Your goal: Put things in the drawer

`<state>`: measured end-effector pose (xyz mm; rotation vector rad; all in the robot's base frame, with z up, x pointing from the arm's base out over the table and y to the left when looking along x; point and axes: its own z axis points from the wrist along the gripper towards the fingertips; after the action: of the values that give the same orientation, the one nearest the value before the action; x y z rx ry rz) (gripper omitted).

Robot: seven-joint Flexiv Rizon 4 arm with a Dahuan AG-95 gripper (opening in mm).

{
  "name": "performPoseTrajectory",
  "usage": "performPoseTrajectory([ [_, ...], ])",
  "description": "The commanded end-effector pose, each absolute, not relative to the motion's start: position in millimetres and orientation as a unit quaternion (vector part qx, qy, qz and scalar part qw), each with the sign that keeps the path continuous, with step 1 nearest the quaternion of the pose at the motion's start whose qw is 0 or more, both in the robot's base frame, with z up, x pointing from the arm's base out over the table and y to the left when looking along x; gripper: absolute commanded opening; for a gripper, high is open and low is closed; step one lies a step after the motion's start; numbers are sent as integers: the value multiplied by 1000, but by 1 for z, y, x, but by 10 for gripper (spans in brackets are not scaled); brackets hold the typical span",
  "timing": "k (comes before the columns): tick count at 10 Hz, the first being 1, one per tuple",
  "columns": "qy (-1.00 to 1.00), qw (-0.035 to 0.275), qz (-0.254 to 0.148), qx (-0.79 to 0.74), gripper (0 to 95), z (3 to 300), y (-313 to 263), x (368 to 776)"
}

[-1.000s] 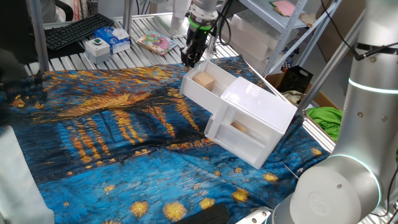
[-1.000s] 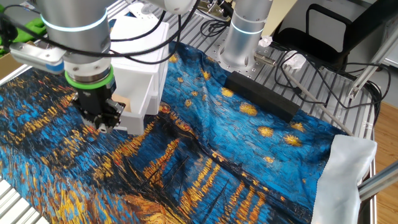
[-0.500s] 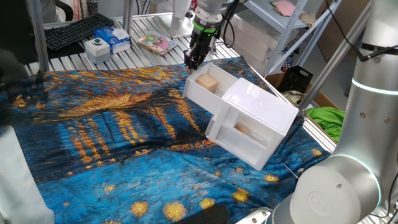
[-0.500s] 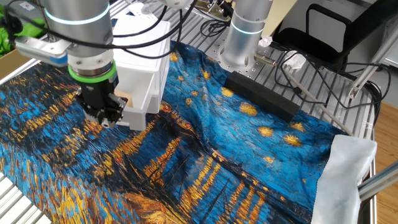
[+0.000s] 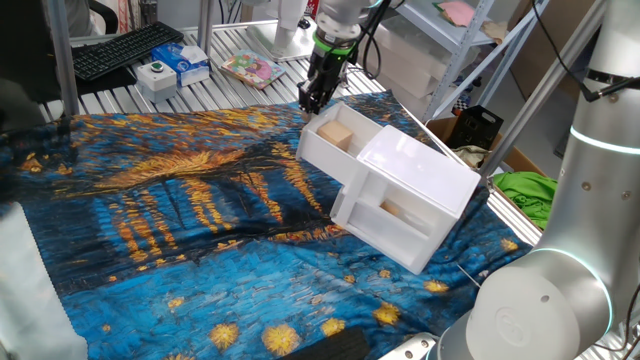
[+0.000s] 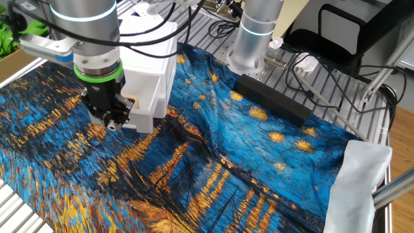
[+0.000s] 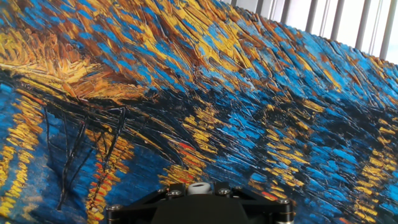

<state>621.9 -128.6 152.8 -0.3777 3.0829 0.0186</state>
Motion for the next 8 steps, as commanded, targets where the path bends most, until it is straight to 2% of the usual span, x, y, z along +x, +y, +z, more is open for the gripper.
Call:
performPoseTrajectory([
  [1,992,19,6,-121,0,153,-128,620],
  [8,992,22,9,-121,0,153,-131,604],
])
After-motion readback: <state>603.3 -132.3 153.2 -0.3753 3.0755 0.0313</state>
